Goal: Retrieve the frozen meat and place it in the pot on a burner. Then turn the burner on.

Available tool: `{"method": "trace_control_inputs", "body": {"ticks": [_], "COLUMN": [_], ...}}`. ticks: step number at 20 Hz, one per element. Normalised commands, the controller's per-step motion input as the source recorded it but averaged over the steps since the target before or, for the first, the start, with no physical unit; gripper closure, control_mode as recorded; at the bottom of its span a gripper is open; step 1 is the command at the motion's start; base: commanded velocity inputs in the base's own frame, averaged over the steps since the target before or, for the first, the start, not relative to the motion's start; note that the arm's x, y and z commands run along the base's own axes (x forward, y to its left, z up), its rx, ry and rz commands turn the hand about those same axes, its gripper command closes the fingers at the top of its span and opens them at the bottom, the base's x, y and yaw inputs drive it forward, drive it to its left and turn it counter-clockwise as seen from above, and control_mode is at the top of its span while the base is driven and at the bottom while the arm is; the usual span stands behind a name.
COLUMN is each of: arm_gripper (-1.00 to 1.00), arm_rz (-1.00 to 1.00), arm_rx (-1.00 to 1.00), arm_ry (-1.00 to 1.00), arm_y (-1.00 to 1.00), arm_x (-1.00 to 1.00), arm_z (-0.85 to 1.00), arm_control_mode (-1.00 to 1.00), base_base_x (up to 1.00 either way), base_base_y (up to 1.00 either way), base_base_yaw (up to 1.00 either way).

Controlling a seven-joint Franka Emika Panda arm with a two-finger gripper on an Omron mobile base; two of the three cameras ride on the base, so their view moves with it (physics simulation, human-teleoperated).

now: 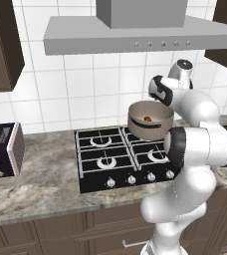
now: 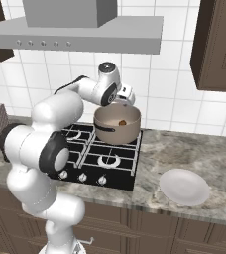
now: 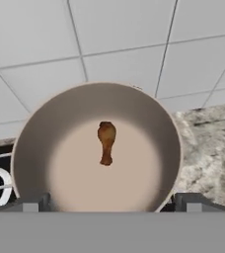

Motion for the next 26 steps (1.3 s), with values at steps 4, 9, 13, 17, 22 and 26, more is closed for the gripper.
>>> {"method": "trace_control_inputs", "body": {"ticks": [4,9,13,17,22,26], "arm_gripper": [-1.00,-1.00,-1.00,-1.00,-1.00,-1.00], "arm_rz": [0.00,-0.01,-0.01,-0.03,-0.01,0.00], "arm_rx": [0.00,0.00,-0.02,-0.02,0.00,0.05], "arm_ry": [0.00,0.09,0.26,0.34,0.22,0.15], "arm_y": [-0.14,-0.10,-0.01,0.00,0.00,0.04], "arm_x": [-0.56,-0.51,-0.41,-0.28,-0.17,-0.37], "arm_z": [0.04,0.00,0.03,0.00,-0.11,-0.33], "arm_control_mode": [-1.00,-1.00,-1.00,-1.00,-1.00,-1.00], "base_base_x": [0.00,0.00,0.00,0.00,0.00,0.00], "base_base_y": [0.00,0.00,0.00,0.00,0.00,0.00], "base_base_yaw": [0.00,0.00,0.00,0.00,0.00,0.00]}}
